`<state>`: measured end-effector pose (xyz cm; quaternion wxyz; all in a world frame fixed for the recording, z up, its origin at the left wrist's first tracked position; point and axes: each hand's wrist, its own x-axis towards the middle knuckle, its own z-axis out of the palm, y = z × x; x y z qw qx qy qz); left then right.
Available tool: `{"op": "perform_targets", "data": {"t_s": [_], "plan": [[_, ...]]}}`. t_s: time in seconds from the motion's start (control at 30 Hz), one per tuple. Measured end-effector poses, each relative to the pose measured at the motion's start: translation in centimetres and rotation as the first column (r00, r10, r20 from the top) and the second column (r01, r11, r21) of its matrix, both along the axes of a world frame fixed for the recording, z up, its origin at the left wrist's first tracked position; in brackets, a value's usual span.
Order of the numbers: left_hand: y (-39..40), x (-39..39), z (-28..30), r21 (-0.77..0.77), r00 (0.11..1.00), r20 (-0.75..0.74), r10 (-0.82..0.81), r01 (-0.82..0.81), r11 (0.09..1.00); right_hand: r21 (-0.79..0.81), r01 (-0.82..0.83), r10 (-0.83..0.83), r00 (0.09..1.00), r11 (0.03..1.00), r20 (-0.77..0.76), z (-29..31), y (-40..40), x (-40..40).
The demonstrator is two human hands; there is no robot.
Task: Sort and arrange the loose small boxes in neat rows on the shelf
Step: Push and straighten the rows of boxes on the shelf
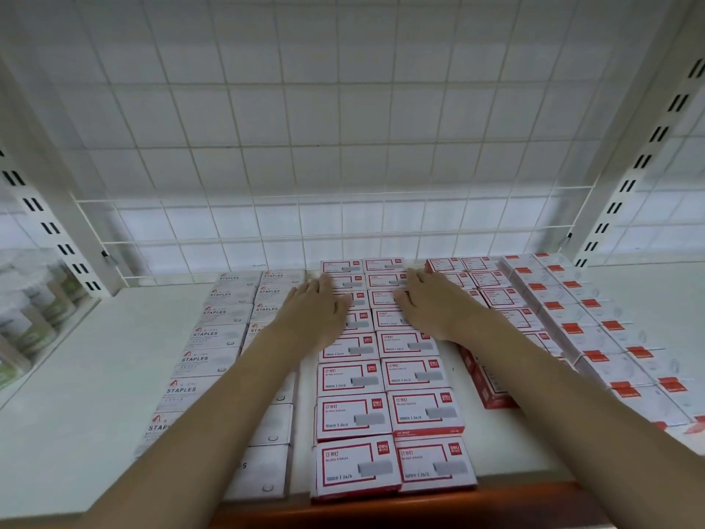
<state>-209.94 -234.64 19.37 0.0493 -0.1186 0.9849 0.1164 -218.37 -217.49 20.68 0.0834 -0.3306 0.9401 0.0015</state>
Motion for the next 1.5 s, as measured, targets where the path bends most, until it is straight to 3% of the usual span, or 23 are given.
{"op": "perform_targets", "data": {"t_s": [0.17,0.37,0.7,0.87,1.23,1.5], "plan": [[-0.5,-0.8,-1.2,-0.065,0.999,0.036,0.008,-0.005,0.998,0.020,0.054,-0.054,0.999,0.998,-0.004,-1.4,-0.6,-0.4],[0.3,-0.7,-1.0,-0.058,0.999,0.014,0.030,-0.029,0.998,-0.115,0.149,-0.142,0.987,0.982,0.072,-0.6,-0.8,0.8],[0.7,0.9,0.1,-0.065,0.999,-0.023,0.039,-0.040,0.997,-0.050,0.052,-0.051,0.998,0.997,0.021,-1.6,-0.2,-0.2],[2.2,3.1,0.3,-0.090,0.999,0.036,0.010,-0.007,0.996,-0.094,-0.025,0.022,0.999,0.995,-0.041,-1.3,0.8,2.8],[3.7,3.9,0.0,0.035,0.998,-0.016,0.054,-0.053,0.998,-0.190,-0.058,0.072,0.995,0.980,0.066,-1.9,0.7,4.9],[3.9,3.9,0.1,0.021,0.998,-0.015,0.058,-0.058,0.998,-0.187,-0.063,0.079,0.994,0.980,0.080,-1.8,0.7,4.6]]}}
